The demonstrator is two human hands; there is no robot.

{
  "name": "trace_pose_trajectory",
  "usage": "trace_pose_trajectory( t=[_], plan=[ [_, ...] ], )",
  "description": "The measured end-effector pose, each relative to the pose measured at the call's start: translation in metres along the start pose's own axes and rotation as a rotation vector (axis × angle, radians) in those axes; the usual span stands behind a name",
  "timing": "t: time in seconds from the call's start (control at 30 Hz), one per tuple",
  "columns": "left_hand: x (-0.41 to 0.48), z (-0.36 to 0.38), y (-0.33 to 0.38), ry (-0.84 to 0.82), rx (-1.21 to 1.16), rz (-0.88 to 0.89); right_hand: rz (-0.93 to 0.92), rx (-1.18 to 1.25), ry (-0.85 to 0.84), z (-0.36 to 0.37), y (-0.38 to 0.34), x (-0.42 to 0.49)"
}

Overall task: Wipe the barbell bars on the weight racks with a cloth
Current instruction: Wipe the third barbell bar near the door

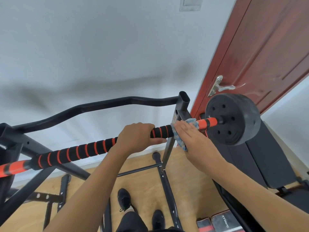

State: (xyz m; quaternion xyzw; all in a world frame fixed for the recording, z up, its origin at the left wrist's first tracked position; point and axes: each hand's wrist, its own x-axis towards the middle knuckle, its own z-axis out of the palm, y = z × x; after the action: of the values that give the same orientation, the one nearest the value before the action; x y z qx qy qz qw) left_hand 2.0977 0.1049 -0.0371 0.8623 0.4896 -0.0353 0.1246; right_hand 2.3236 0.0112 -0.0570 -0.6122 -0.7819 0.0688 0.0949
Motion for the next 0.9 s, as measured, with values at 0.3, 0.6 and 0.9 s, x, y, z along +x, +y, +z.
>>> trace_pose_trajectory(
  t=[0.3,0.6,0.9],
  plan=[
    [-0.007,0.0,0.004,0.062,0.077,-0.016,0.078,-0.116,0.183,-0.011,-0.017,0.047],
    [-0.014,0.007,0.009,0.19,0.228,0.019,0.089,-0.143,-0.312,-0.031,-0.014,0.096],
    [-0.005,0.002,0.004,0.074,0.123,0.041,-0.078,-0.121,0.1,-0.013,-0.008,0.042]
  ],
)
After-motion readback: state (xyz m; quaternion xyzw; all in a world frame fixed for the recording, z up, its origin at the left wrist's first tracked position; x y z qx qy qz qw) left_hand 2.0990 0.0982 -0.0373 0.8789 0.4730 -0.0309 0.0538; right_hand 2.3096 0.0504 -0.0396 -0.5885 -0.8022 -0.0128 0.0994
